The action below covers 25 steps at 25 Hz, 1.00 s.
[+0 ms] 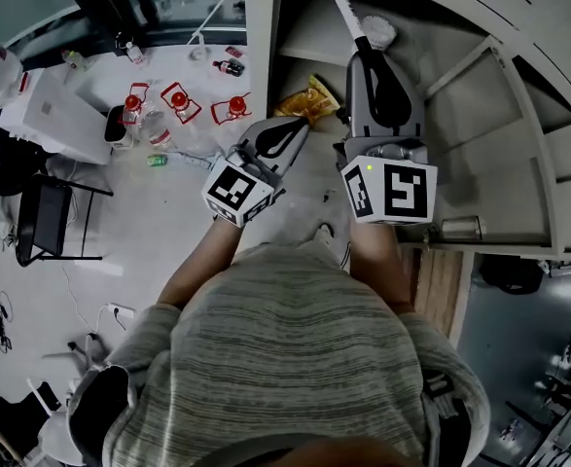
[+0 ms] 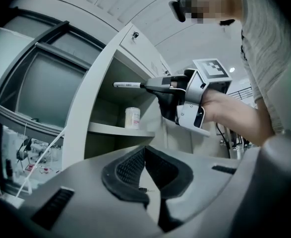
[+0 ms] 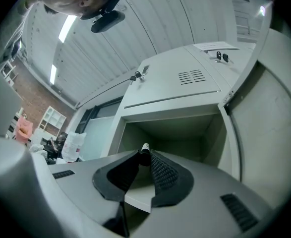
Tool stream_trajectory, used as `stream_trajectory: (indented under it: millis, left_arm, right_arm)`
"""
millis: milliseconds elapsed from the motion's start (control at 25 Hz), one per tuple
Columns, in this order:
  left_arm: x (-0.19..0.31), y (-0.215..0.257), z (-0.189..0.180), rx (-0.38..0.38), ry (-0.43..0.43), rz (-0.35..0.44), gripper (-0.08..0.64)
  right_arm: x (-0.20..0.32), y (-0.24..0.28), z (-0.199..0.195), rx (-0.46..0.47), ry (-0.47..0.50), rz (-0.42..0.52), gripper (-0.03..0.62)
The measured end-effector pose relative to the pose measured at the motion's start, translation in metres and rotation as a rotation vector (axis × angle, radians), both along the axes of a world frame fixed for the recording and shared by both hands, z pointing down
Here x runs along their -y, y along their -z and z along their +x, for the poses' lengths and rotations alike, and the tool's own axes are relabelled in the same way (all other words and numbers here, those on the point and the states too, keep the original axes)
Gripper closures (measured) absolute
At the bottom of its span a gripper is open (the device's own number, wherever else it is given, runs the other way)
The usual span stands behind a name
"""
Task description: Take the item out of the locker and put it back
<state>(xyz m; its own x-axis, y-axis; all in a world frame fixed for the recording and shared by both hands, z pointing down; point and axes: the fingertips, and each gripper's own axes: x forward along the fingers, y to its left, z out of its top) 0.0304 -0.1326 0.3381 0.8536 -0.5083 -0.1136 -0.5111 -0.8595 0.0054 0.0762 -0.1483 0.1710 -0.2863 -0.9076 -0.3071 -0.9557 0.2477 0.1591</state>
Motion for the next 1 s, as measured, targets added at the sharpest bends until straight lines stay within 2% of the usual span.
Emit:
stream_trajectory:
  millis: [480, 680, 1000]
  left_arm:
    - [-0.008, 0.015, 0.001, 0.013, -0.017, 0.040, 0.552]
    - [-0.008, 0.017, 0.002, 0.015, -0.015, 0.049, 0.552]
    - [0.000, 0.007, -0.002, 0.016, 0.006, 0.019, 0.552]
  right_arm:
    - [-0.007, 0.002, 0.003, -0.017, -0.011, 0.008, 0.511]
    - [0.012, -0.019, 0.000, -0.044, 0.000, -0.062, 0.511]
    - [0.055, -0.062, -0.006, -0.110, 0.003, -0.188, 0.511]
